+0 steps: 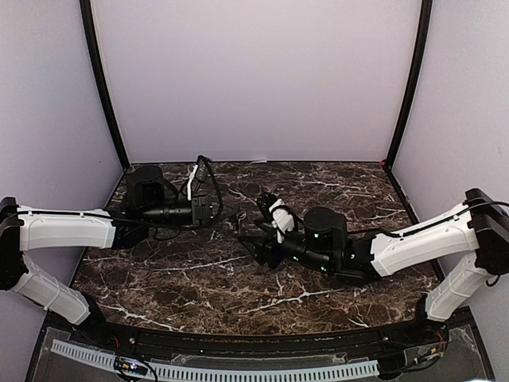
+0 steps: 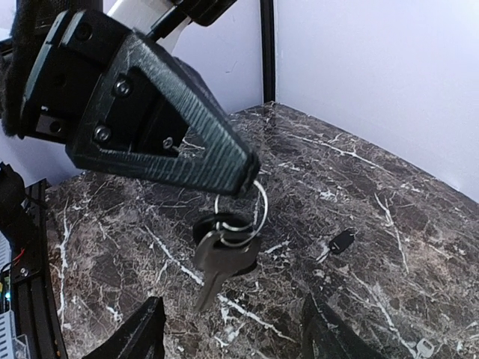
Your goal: Remove the keys from the keyring
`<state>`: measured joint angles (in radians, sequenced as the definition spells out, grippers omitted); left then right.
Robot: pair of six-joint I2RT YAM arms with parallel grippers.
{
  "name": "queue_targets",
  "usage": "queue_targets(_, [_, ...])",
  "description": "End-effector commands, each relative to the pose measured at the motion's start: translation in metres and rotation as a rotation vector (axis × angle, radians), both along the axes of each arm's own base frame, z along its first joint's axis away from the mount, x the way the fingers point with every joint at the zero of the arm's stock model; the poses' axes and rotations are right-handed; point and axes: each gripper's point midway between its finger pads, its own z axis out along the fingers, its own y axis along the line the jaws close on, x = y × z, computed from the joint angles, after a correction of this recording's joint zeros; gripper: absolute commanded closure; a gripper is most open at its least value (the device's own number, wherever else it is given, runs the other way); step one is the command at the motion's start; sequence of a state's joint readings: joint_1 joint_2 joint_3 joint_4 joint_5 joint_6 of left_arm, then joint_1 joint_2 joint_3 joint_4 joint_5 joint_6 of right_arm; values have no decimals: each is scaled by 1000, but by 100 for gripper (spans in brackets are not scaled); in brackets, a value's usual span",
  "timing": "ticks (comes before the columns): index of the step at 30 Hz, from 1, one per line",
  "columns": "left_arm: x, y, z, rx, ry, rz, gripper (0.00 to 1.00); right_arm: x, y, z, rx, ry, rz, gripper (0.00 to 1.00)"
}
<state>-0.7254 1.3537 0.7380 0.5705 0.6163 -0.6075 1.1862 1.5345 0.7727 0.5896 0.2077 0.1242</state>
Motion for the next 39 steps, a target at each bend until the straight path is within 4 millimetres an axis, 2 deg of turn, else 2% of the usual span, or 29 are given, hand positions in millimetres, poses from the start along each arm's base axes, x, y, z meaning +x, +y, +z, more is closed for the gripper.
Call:
queue_targets(1, [0,-4,26,-62,-42,5,100,11,5,34,105,-62,-68,40])
queue_targets(15, [3,-8,34,-96,-31,27,100,14,10,35,121,-71,-84,43])
queue_targets(21, [3,-8,35,-101,-29,31,100,24,4,38,130,-82,-159,58])
queue_targets(24, [3,-8,35,-104,-28,35,100,28,4,27,108,-83,-180,64])
queue_targets(39, [4,-10,33,-114,-15,42,100,26,11,35,101,-131,-173,70])
